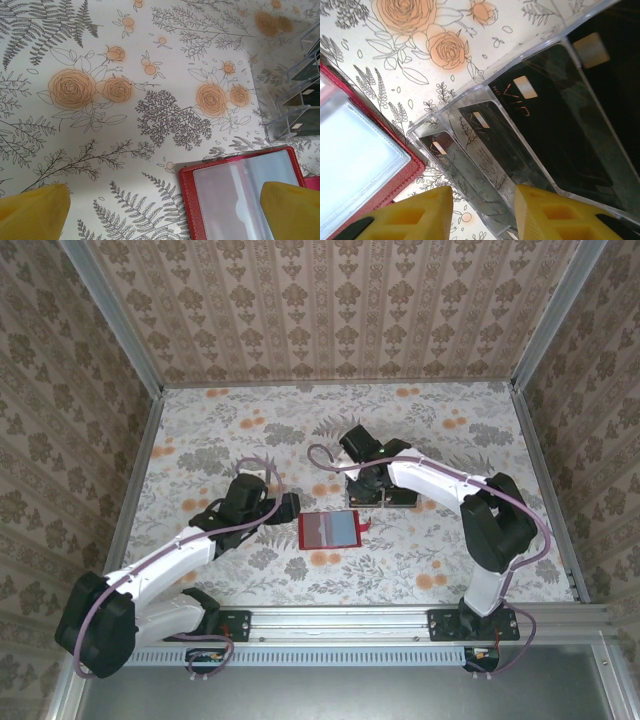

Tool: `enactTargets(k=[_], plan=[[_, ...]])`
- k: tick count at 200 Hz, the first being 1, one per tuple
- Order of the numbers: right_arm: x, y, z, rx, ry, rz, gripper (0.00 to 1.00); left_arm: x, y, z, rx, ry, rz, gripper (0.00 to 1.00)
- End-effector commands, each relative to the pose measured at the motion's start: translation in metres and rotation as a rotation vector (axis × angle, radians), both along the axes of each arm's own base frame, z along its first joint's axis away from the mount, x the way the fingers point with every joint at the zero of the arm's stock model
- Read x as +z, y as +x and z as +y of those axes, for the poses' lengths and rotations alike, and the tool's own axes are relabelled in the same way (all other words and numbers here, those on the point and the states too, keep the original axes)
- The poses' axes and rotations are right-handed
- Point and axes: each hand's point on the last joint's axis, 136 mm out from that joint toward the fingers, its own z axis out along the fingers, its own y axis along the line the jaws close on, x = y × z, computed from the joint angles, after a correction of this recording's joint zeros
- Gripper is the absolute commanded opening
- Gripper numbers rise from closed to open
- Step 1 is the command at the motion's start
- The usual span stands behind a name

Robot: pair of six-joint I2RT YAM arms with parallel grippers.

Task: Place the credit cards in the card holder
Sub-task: Pick up the credit card from the storage box.

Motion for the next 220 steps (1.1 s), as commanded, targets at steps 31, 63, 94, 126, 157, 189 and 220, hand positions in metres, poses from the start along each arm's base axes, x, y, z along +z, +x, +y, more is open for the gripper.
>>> enactTargets(k=[31,63,94,126,157,189,220], plan=[[-0.012,0.006,-0.006,0.023,-0.097,0.005,0.38,-0.003,0.0,0.002,0.011,-0.024,0.013,1.0],[-0.018,0.009,-0.007,0.029,-0.119,0.008,0.36,-0.006,0.001,0.001,0.011,-0.027,0.021,1.0],[-0.023,0.008,-0.006,0.033,-0.128,0.024,0.34,-0.007,0.002,0.001,0.012,-0.031,0.022,1.0],[-0.026,0.006,-0.006,0.035,-0.136,0.034,0.3,-0.008,0.001,0.002,0.015,-0.035,0.024,1.0],[-0.025,0.004,-0.005,0.037,-0.131,0.036,0.24,-0.009,0.001,0.003,0.018,-0.038,0.026,1.0],[-0.028,0.0,-0.006,0.046,-0.14,0.054,0.22,-0.009,0.002,0.002,0.019,-0.042,0.025,1.0],[-0.033,-0.001,-0.008,0.051,-0.16,0.065,0.18,-0.009,0.002,0.002,0.021,-0.044,0.026,1.0]])
